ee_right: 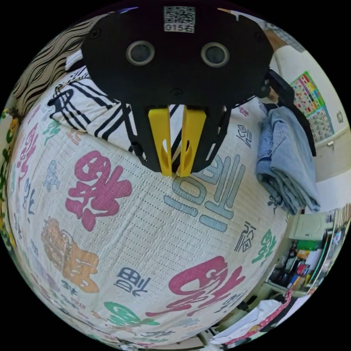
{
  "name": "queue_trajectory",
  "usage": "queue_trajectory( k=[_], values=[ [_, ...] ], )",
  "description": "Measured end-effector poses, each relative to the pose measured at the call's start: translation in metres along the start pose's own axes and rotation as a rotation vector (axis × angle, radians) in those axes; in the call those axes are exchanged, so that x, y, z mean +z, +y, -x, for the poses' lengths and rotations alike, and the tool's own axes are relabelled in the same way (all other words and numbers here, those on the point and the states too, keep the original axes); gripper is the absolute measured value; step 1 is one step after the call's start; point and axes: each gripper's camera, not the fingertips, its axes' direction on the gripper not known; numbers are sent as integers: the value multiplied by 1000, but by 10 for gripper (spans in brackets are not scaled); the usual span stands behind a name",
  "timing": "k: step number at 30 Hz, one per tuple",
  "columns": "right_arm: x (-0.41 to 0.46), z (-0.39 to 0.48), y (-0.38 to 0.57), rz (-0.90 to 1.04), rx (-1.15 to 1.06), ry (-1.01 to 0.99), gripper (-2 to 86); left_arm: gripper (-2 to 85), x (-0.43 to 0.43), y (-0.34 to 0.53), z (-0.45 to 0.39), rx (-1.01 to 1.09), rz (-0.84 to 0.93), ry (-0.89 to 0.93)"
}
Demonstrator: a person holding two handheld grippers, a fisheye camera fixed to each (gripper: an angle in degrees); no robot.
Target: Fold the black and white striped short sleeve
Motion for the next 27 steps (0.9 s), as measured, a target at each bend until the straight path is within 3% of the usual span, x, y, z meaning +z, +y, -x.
queue_trajectory(
  k=[4, 9, 15, 17, 23, 27],
  values=[
    [-15, 8, -2, -23, -99, 51, -1, -5, -5, 7, 7, 15, -38, 23],
    [-73, -30, 41, -255, -84, -142, -7, -6, -21, 17, -26, 180, -119, -38],
    [-129, -143, 166, -433, 145, -282, -7, -4, -15, 48, -106, 516, -167, -101],
    [-124, -185, 215, -434, 261, -296, -5, -3, 1, 58, -129, 605, -137, -79],
    [-76, -262, 260, -226, 518, -225, 16, 12, 93, 86, -161, 690, 229, -50],
    [-88, -261, 247, -305, 421, -232, 11, 13, 94, 69, -167, 689, 168, -55]
  ],
)
